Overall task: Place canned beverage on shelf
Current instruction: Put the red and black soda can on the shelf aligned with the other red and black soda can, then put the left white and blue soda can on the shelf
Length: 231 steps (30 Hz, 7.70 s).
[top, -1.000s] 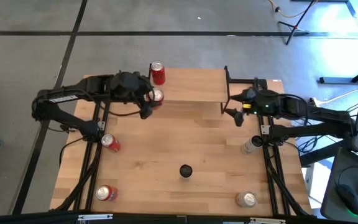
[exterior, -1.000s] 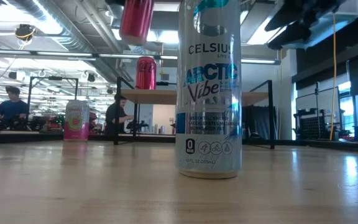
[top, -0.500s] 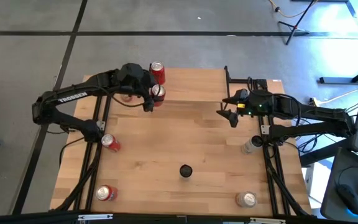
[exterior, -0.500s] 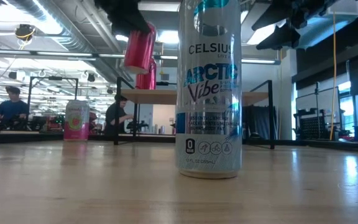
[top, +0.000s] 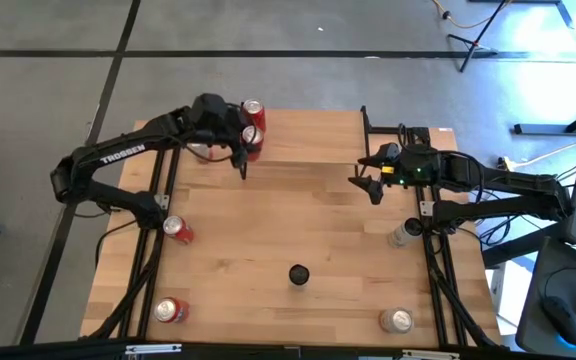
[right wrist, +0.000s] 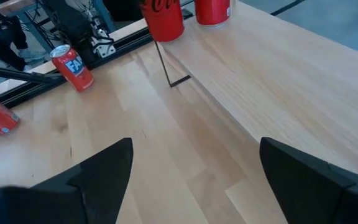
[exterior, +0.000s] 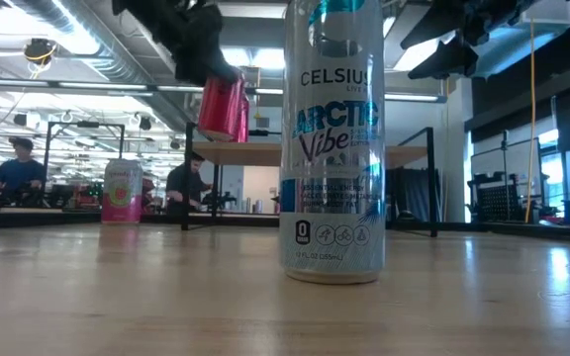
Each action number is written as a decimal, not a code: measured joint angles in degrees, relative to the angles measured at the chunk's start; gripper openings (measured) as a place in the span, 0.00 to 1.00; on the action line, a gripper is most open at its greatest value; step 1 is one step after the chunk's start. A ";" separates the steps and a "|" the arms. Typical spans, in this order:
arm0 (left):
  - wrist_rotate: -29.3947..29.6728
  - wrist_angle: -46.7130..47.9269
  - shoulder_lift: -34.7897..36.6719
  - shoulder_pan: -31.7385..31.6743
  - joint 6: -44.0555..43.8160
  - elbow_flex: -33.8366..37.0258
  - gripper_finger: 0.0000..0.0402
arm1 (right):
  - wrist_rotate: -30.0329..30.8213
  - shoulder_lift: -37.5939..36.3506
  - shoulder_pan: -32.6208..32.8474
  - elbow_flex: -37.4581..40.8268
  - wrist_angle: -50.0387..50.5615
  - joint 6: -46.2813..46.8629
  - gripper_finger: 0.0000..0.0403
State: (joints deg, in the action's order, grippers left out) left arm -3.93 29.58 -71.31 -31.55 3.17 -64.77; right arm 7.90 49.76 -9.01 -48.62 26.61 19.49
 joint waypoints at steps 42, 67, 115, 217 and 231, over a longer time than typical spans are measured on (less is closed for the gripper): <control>2.48 -4.56 -2.97 -4.52 1.48 0.32 0.82 | 0.52 0.01 0.02 0.00 0.04 -0.09 0.83; 2.71 -1.82 -2.38 -4.43 1.56 -9.05 0.82 | 1.57 0.00 0.02 0.00 0.44 2.80 0.83; 2.19 30.11 -4.23 40.27 -40.50 -18.81 0.82 | -22.12 5.59 10.64 -0.02 -3.11 -4.37 0.83; 22.17 32.28 2.12 44.30 -40.75 -18.85 0.82 | -23.14 44.37 -16.18 -47.41 0.69 -21.33 0.52; 15.98 32.25 15.41 32.29 -26.30 -11.56 0.82 | -22.51 50.13 -18.38 -47.41 -2.35 -21.15 0.52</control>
State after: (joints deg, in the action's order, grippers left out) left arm 12.05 61.83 -55.89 0.73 -23.14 -76.33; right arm -14.61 99.89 -27.40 -96.03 24.26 -1.67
